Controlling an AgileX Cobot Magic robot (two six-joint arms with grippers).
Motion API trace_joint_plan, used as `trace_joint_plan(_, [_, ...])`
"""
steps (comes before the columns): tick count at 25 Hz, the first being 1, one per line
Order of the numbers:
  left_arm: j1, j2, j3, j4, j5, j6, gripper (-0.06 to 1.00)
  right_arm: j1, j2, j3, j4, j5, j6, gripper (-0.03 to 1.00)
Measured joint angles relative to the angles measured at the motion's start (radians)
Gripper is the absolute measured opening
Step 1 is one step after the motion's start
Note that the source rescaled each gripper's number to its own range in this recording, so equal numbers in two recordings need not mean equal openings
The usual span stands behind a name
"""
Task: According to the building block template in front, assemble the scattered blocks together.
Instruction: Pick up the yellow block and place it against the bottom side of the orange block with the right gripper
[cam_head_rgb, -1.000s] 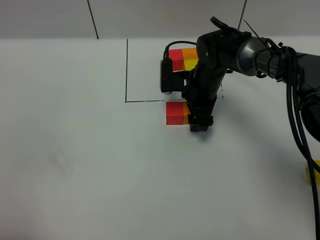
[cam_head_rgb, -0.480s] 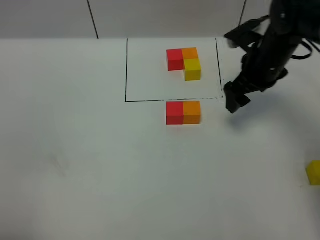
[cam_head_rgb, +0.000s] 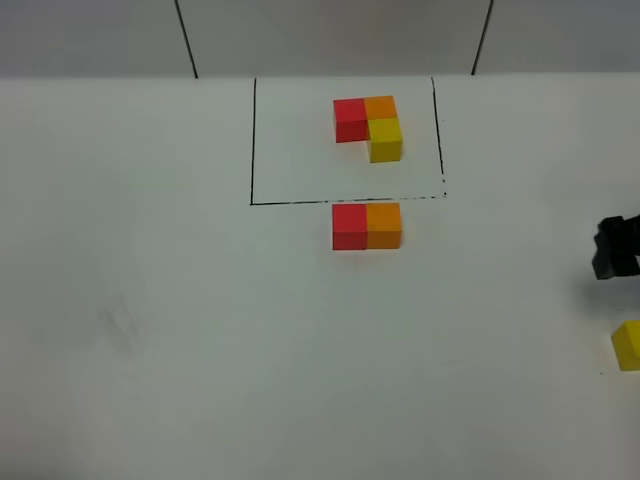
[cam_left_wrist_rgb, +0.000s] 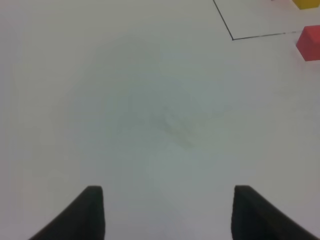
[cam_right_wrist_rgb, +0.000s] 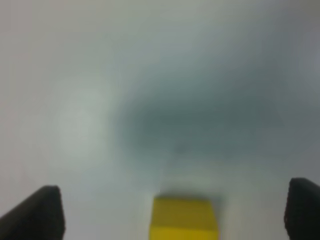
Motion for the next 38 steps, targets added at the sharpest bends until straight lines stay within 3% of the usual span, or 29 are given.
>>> trace_joint_plan(7, [0.0, 0.0, 0.0, 0.0, 0.0, 0.0, 0.23, -0.076, -0.008, 0.12, 0.0, -0.027, 0.048, 0.84])
trace_joint_plan(16, [0.0, 0.0, 0.0, 0.0, 0.0, 0.0, 0.23, -0.079, -0.008, 0.239, 0.027, -0.142, 0.033, 0.83])
trace_joint_plan(28, [0.0, 0.0, 0.0, 0.0, 0.0, 0.0, 0.23, -0.079, 0.064, 0.269, 0.043, -0.194, 0.012, 0.78])
trace_joint_plan(33, [0.0, 0.0, 0.0, 0.0, 0.0, 0.0, 0.23, -0.079, 0.07, 0.269, 0.046, -0.202, 0.007, 0.61])
trace_joint_plan(37, [0.0, 0.0, 0.0, 0.0, 0.0, 0.0, 0.23, -0.066, 0.07, 0.269, 0.06, -0.178, 0.007, 0.27])
trace_joint_plan(38, [0.0, 0.0, 0.0, 0.0, 0.0, 0.0, 0.23, -0.052, 0.07, 0.269, 0.069, -0.163, 0.007, 0.25])
